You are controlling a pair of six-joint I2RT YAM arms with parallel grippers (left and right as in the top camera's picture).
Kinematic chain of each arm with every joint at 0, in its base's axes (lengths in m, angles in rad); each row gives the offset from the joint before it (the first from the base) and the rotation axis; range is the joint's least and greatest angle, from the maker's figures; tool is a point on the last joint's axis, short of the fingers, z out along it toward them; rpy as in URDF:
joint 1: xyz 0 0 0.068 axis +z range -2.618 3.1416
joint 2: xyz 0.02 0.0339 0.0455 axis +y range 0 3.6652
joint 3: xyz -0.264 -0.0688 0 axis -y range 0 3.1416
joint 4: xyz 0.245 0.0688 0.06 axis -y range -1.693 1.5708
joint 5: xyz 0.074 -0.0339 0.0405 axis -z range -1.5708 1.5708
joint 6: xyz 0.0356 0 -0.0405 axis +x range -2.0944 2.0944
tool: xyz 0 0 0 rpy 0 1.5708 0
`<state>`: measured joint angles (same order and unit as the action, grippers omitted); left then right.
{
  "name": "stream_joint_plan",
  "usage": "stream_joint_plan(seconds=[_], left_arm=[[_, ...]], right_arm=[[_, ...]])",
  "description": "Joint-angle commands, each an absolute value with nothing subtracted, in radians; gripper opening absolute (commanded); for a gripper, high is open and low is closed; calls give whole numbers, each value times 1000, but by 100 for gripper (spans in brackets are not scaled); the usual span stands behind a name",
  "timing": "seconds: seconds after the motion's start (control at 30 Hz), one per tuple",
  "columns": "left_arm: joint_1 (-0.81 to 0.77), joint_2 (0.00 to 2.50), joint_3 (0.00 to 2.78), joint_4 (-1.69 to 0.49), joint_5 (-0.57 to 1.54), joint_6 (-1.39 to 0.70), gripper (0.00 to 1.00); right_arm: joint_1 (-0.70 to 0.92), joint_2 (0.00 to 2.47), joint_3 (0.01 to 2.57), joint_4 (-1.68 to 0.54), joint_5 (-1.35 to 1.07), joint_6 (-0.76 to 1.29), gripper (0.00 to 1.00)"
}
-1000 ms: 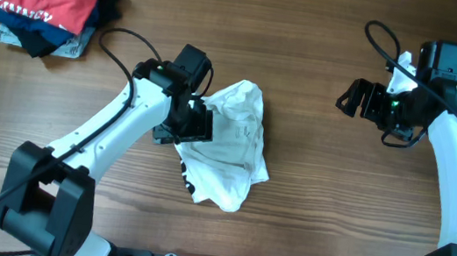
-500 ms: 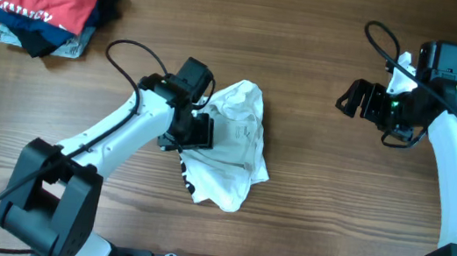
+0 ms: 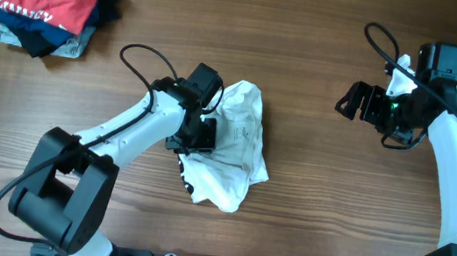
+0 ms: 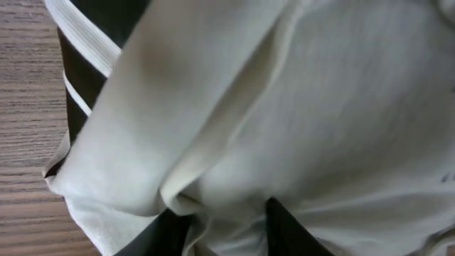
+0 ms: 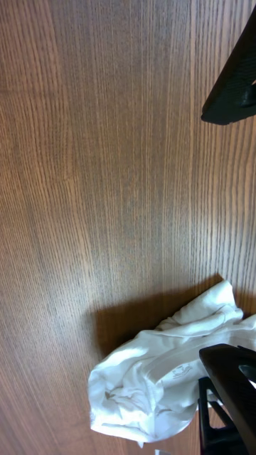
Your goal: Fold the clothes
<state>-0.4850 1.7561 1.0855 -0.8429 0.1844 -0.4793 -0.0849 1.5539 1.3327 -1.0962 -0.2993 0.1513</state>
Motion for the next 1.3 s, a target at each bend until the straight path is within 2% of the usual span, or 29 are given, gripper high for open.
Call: stream_joint_plan(seconds=[0.0,0.23,0.47,0.57,0.73,0.8,0.9,1.13,1.27], left_arm=[[-486,1766,1079,-841,169,-487,33],[-486,1752,1133,-899,147,-486,34],[-486,1731,1141,-913,32,-533,49],[-484,1732,1141,-910,10,-543,48],[-483,1749,1130,-913,10,-559,38],[-483,1751,1130,-911,10,-559,31],[-480,1751,1130,-906,-6,-554,31],[-473,1751,1130,-891,-4,-554,4],[-473,1750,1131,-891,6,-555,4]], right_arm=[[-82,1558,1333,-1100,-316,130,100],[-82,1558,1333,-1093,-316,129,100],[-82,1558,1333,-1092,-315,130,100],[-82,1558,1333,-1096,-315,115,100],[-82,1558,1333,-1097,-316,107,100],[-82,1558,1333,-1098,-316,107,100],[-81,1558,1333,-1099,-316,105,100],[-82,1558,1333,-1101,-316,105,100],[-82,1558,1333,-1100,-316,105,100]])
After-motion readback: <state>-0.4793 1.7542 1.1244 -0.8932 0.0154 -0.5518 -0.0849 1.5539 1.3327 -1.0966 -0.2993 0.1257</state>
